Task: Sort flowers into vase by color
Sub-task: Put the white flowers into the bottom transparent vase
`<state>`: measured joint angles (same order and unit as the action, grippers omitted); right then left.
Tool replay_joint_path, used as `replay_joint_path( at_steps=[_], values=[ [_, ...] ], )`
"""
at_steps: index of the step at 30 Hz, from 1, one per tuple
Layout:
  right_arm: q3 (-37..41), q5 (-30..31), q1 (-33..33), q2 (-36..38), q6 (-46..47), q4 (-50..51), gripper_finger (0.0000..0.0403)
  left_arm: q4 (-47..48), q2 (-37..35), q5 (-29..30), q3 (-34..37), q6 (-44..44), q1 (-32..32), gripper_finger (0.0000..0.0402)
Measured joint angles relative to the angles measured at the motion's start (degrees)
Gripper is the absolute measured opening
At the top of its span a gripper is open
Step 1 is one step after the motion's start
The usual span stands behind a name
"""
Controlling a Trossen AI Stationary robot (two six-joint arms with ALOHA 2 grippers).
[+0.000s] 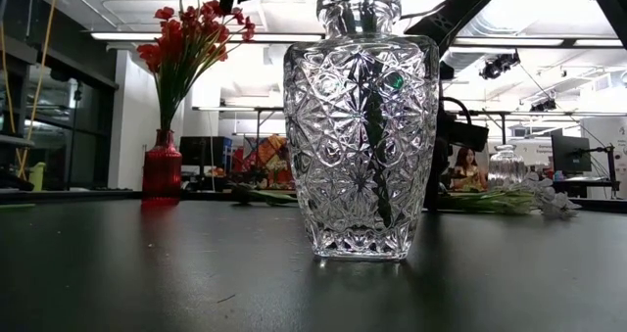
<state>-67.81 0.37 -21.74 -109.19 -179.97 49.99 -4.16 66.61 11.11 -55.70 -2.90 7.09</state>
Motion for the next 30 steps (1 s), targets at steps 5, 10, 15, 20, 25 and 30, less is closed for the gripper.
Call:
replay_joint_path(
  at_steps=[5, 10, 15, 20, 25, 30],
  values=[
    [0.0, -1.8, -1.1, 0.0, -0.1, 0.0, 0.0031, 0.0, 0.0, 0.0, 0.0, 0.0, 0.0, 0.0188],
    [0.0, 0.3, -1.0, 0.0, 0.0, 0.4, 0.0007, 0.0, 0.0, 0.1, 0.0, 0.0, 0.0, 0.0188],
    [0.0, 3.4, 0.2, 0.0, 0.0, 1.7, 0.0003, 0.0, 0.0, 0.2, 0.0, 0.0, 0.0, 0.0188],
    [0.0, 5.1, 0.5, 0.1, 0.0, 0.4, 0.0004, 0.0, 0.0, 1.1, 0.0, 0.1, 0.0, 0.0188],
    [0.1, 5.0, 1.2, 0.1, 0.0, 0.3, 0.0021, 0.0, 0.0, 1.7, 0.0, 0.1, 0.0, 0.0188],
    [0.1, 5.1, 1.2, 0.1, 0.0, 0.6, 0.0037, 0.0, 0.0, 1.7, 0.0, 0.1, 0.0, 0.0188]
  ],
)
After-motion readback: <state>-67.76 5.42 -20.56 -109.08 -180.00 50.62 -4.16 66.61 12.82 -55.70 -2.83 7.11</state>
